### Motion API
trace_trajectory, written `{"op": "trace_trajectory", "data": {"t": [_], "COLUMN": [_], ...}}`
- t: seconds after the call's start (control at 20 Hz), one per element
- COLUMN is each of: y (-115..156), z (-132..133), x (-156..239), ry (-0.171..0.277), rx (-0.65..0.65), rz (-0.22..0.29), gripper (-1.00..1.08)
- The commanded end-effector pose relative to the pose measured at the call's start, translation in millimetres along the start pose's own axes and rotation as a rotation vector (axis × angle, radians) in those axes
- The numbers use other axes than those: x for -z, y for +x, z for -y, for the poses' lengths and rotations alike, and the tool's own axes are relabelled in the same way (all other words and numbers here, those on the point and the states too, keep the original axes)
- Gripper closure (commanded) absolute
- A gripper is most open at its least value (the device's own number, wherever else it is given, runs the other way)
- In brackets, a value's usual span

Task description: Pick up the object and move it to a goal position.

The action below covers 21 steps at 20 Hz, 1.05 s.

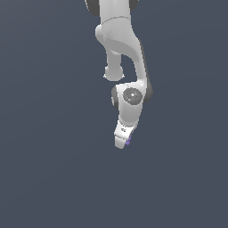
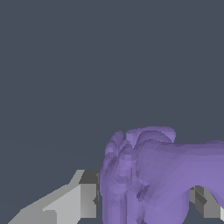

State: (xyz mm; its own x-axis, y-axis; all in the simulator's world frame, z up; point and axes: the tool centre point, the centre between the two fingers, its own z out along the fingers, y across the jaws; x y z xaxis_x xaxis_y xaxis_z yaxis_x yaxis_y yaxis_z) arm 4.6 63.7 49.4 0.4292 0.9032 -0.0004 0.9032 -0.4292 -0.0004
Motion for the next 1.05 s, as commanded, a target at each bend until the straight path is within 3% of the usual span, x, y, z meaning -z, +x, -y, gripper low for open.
{"op": "trace_trajectory", "data": {"t": [0.0, 0.5, 1.0], "y": [-13.4, -57.1, -73.1], "z": [10.0, 42.5, 53.3], "x": [1.9, 8.3, 10.8], "ry": [0.000, 0.000, 0.000], "rx": [-0.001, -0.001, -0.001], "rz": [0.000, 0.000, 0.000], "gripper": [1.08, 1.08, 1.08]}}
